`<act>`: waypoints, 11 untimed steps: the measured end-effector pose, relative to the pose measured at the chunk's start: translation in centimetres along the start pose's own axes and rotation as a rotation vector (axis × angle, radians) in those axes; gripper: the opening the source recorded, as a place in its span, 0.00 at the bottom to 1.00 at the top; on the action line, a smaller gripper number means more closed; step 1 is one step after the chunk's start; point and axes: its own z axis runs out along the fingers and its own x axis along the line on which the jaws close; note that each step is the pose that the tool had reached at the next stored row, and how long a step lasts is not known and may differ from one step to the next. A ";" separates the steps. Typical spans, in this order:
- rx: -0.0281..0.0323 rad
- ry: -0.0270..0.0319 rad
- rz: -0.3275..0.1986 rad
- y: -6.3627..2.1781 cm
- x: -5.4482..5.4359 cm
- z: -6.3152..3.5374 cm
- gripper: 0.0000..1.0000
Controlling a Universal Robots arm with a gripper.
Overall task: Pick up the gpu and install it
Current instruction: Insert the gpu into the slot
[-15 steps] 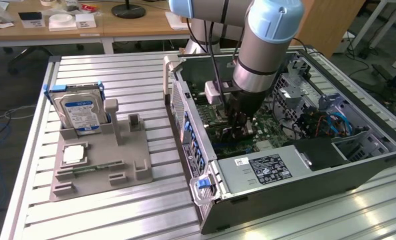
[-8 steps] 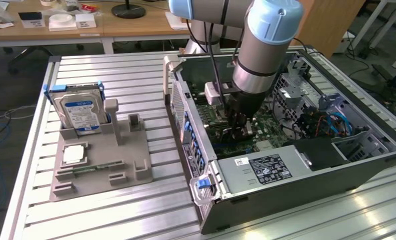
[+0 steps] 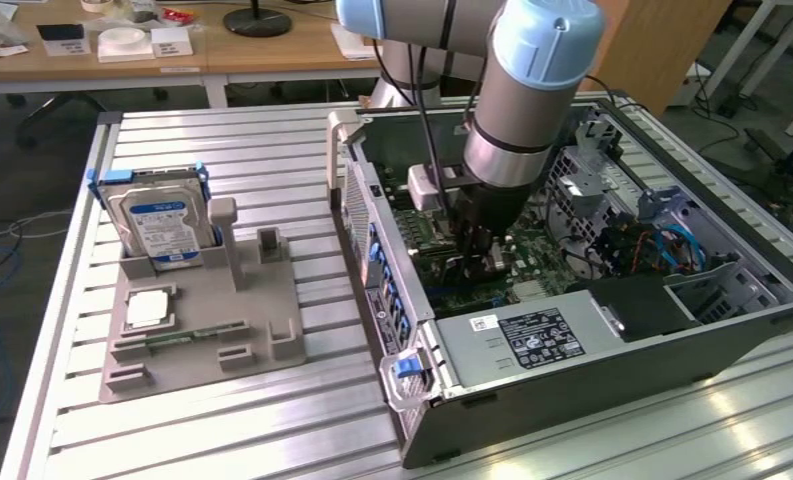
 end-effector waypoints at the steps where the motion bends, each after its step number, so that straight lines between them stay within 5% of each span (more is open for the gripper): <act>1: 0.0001 0.0002 0.000 0.03 0.0 0.05 0.28; 11: 0.0004 0.0000 -0.001 0.18 0.0 0.84 0.28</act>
